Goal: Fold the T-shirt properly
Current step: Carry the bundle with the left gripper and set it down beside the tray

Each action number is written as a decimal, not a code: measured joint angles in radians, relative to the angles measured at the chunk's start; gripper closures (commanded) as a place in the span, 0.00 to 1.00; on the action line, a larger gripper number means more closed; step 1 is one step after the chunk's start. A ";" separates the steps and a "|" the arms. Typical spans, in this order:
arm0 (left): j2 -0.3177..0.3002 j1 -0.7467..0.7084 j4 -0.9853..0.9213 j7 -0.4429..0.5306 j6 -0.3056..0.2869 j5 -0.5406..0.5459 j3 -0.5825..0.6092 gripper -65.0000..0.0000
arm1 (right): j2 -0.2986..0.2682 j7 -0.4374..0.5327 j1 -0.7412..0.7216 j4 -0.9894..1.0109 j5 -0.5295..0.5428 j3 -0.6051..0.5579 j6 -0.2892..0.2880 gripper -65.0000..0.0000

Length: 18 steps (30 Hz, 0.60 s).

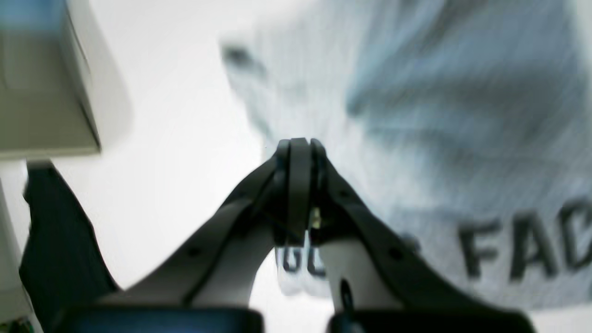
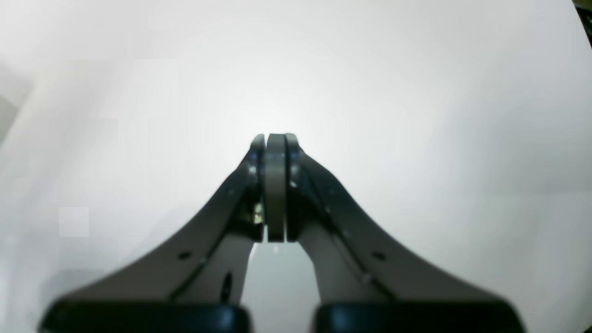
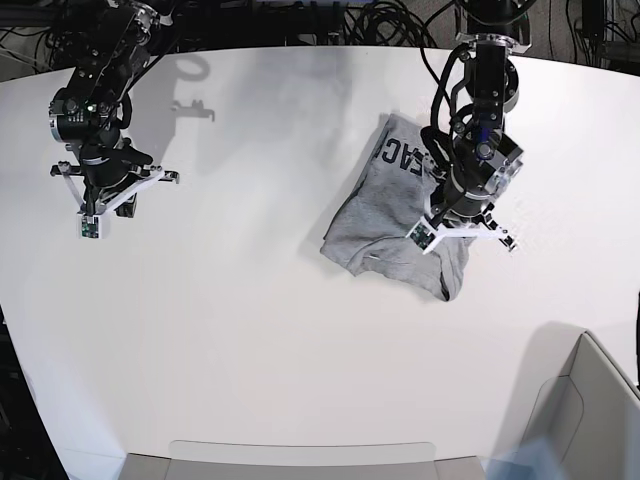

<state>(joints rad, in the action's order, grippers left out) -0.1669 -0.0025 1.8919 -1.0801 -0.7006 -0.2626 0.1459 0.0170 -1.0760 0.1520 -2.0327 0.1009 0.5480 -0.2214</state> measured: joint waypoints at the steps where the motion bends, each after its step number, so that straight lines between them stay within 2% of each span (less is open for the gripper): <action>1: 0.002 -0.008 -0.016 0.006 0.000 0.000 0.022 1.00 | 0.000 0.000 0.000 0.000 0.001 0.000 0.000 1.00; 7: 0.017 -0.047 -0.150 0.041 -0.003 0.024 0.061 1.00 | 0.000 0.002 -0.003 0.000 0.000 0.000 0.000 1.00; 10: 0.014 -0.027 -0.270 0.185 0.010 0.026 0.045 1.00 | 0.000 0.003 -0.006 0.000 0.001 -0.001 0.000 1.00; 13: 0.032 -0.007 -0.397 0.278 0.010 0.052 -0.058 1.00 | 0.000 0.003 -0.004 0.000 0.002 -0.001 0.000 1.00; 15: 0.040 0.022 -0.443 0.311 -0.016 0.078 -0.138 1.00 | 0.000 0.000 -0.003 0.002 -0.002 0.000 0.000 1.00; 18: 0.048 0.082 -0.525 0.335 -0.023 0.106 -0.253 1.00 | 0.000 0.003 -0.003 0.002 0.002 0.000 0.000 1.00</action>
<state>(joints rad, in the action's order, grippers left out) -0.1188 0.0799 1.3670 -0.7448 -0.7238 -0.1562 -0.1074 0.0174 -1.0729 0.1486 -2.0312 0.1024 0.5484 -0.2214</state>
